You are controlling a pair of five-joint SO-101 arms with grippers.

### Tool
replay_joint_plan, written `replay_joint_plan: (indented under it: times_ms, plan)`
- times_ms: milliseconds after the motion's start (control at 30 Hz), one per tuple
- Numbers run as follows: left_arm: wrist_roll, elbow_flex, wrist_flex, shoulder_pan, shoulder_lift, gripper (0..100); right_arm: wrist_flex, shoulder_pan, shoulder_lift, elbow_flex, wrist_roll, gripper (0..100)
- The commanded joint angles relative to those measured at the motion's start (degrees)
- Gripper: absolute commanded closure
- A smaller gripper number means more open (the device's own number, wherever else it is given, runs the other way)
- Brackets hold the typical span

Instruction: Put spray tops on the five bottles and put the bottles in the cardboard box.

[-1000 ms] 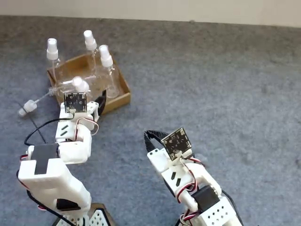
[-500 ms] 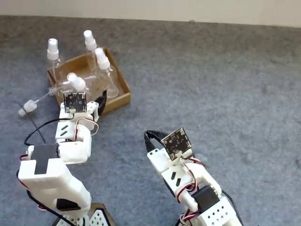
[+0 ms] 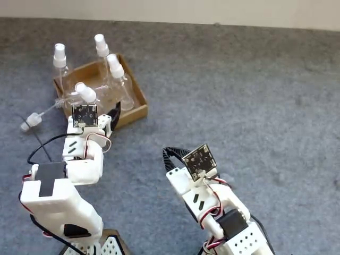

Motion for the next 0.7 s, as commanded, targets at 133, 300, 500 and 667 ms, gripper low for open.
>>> replay_joint_plan:
  times_ms: [133, 300, 500, 667]
  plan:
    - [-0.35, -0.22, -0.53, -1.45, -0.57, 68, 0.57, 0.75, 0.04, 8.22, 0.44, 98.4]
    - [-0.26, -0.22, -0.53, -1.19, -0.57, 68, 0.57, 0.75, 0.04, 8.22, 0.44, 98.4]
    - [-0.26, 0.04, -0.53, -1.19, -1.45, 68, 0.57, 0.75, 0.04, 8.22, 0.44, 98.4]
    - [-0.44, 4.97, 0.44, -0.40, -10.42, 68, 0.57, 0.75, 0.04, 8.22, 0.44, 98.4]
